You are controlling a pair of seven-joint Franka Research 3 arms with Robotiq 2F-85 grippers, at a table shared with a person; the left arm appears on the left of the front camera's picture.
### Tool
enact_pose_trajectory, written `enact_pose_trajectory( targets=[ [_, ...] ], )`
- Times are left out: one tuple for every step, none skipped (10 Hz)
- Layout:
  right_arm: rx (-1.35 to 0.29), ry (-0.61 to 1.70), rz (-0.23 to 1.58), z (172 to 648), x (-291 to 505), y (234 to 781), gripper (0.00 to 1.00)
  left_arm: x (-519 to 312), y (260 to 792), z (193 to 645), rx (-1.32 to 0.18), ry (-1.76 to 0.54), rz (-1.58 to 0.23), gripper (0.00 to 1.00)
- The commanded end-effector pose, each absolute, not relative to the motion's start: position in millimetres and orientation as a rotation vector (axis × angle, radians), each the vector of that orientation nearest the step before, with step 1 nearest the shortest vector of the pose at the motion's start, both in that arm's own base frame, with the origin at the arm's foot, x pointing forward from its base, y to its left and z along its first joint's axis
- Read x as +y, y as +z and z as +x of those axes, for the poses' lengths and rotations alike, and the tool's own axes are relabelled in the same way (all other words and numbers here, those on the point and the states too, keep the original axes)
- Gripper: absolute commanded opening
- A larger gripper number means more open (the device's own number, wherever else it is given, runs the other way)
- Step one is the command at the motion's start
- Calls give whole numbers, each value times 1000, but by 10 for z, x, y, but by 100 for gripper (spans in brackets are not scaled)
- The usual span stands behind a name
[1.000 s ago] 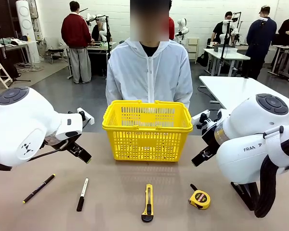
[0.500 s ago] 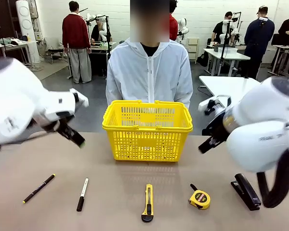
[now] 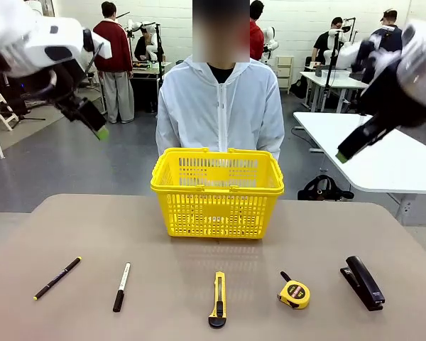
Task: Place the items the person wants into the basket.
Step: Pick up the item the person points to and place it in the Market Basket.
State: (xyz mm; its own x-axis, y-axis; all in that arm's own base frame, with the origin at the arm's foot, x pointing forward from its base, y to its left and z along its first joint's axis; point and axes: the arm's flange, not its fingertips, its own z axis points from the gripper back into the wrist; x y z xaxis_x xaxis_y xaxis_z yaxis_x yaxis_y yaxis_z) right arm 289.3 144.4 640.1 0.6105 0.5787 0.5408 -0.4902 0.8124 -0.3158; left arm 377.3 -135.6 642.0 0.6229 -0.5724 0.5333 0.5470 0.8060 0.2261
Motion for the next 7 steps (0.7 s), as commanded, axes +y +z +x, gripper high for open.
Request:
enact_pose_trajectory(
  targets=[
    [-681,556,-246,2971,1573,6275,100,-1346,6333,3752,-652,-621,152,100],
    [-674,619,-141,2893,1444,6401,100,-1356,6420,3773,-628,-643,43,100],
    [-674,619,-141,2893,1444,6401,100,-1356,6420,3773,-628,-643,43,100],
    [-674,619,-141,2893,1444,6401,100,-1356,6420,3773,-628,-643,43,100],
    [-681,610,-163,2873,1496,6452,100,-1360,6437,3773,-633,-645,72,100],
    [-671,712,-7,2942,1177,6479,100,-1081,6461,3858,-593,-722,-99,100],
    [-672,729,127,2936,807,6563,100,-767,6551,3853,-592,-756,-216,100]
  ],
)
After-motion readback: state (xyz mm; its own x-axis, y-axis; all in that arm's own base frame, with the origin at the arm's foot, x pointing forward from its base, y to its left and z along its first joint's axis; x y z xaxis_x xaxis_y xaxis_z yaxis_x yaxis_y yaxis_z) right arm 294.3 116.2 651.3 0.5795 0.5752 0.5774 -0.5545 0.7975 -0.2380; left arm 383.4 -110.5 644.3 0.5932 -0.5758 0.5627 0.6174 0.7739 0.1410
